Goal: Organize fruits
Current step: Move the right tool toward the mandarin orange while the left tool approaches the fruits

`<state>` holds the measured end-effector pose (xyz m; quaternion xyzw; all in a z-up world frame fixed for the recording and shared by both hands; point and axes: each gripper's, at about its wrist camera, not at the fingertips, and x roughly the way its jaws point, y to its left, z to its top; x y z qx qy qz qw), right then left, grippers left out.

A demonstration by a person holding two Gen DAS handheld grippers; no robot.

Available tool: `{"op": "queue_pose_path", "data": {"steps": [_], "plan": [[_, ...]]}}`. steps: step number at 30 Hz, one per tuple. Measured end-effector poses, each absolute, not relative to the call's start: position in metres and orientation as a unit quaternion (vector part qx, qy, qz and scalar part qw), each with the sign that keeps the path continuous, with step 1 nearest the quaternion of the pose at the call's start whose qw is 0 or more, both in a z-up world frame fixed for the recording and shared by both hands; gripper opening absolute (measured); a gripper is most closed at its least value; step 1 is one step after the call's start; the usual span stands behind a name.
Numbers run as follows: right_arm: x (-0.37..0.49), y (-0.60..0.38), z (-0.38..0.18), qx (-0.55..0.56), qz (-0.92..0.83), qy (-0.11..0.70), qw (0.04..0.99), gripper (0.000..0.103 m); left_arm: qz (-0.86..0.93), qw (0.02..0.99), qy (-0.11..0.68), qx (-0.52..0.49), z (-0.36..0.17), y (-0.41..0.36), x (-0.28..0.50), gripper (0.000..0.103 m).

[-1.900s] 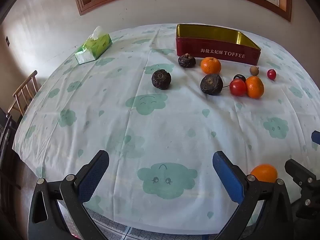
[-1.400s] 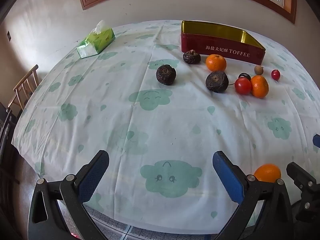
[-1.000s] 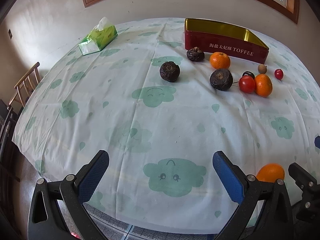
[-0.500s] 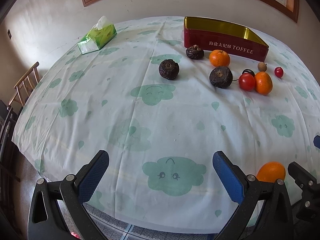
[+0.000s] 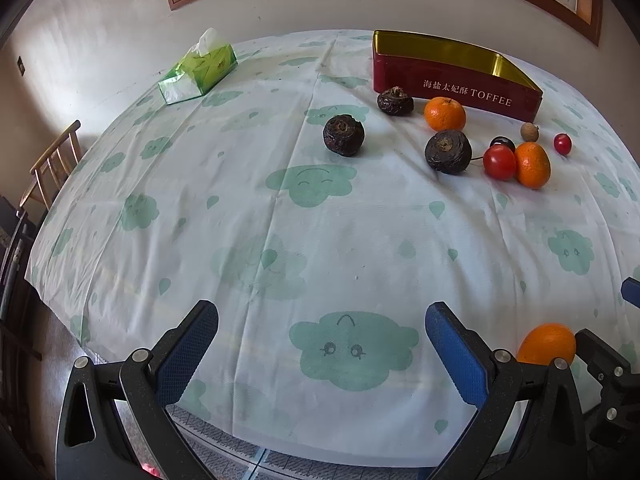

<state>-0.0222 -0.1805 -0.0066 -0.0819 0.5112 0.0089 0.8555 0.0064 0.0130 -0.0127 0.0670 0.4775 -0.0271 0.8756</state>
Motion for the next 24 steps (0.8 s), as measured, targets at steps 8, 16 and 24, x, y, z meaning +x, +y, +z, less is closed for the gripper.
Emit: {"op": "queue_pose_path", "data": {"steps": [8, 16, 24], "plan": [[-0.023, -0.177, -0.007, -0.086, 0.013, 0.511, 0.855, 0.078, -0.023, 0.874, 0.481, 0.066, -0.013, 0.015, 0.007, 0.103], [-0.022, -0.173, -0.007, -0.092, 0.020, 0.514, 0.853, 0.078, -0.019, 0.871, 0.486, 0.063, -0.015, 0.018, 0.009, 0.103], [-0.021, -0.167, -0.009, -0.101, 0.036, 0.514, 0.851, 0.075, -0.012, 0.868, 0.492, 0.059, -0.017, 0.021, 0.012, 0.103]]}}
